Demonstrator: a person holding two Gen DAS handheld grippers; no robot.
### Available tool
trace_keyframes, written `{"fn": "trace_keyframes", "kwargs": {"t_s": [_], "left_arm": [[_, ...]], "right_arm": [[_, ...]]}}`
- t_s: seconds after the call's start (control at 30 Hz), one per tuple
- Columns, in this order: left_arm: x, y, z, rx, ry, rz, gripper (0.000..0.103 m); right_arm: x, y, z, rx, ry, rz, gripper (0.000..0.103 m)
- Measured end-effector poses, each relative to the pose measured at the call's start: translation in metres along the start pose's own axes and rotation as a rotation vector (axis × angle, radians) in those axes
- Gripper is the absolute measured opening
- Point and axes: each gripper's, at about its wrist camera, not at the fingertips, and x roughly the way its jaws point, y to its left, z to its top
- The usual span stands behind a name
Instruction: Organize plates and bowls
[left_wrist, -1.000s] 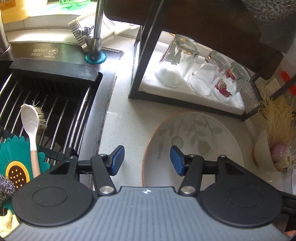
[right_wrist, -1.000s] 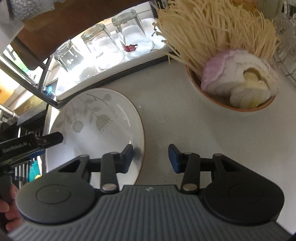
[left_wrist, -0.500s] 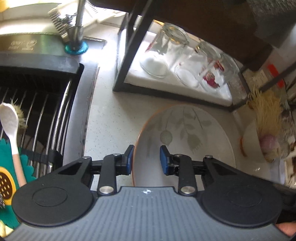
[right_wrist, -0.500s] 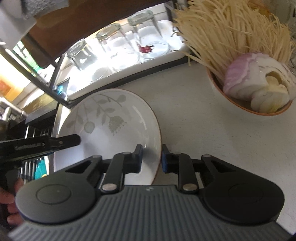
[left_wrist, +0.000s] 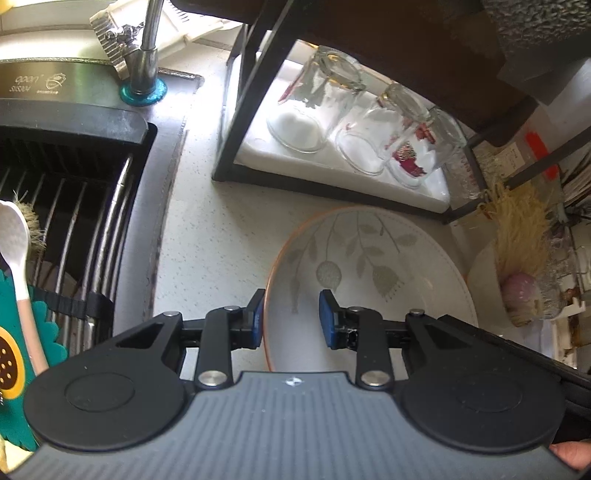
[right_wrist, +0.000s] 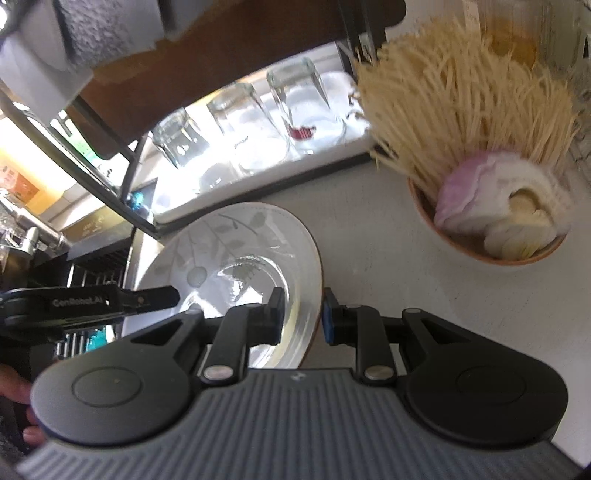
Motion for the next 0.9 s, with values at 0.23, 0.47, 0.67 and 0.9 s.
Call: {"fn": "trace_keyframes", "kwargs": {"t_s": [0.23, 0.47, 0.67, 0.9], "left_arm": [[-0.026, -0.010, -0.011, -0.004, -0.034, -0.024, 0.034], [-0.048, -0.017, -0.024, -0.027, -0.061, -0.031, 0.034], [-0.065, -0.035, -0.037, -0.006, -0.086, -0.043, 0.034], [-0.079, -0.055, -0.056, -0.023, -0.106, -0.043, 0.034]], "right_arm": [[-0.021, 0.001, -0.003, 0.002, -0.013, 0.017, 0.024], [-0.043, -0.001, -0.007, 0.004, -0.058, 0.044, 0.024], [-0.068, -0.010, -0.015, 0.009, -0.087, 0.064, 0.024], [-0.090, -0.018, -0.021, 0.024, -0.102, 0.055, 0.024]]}}
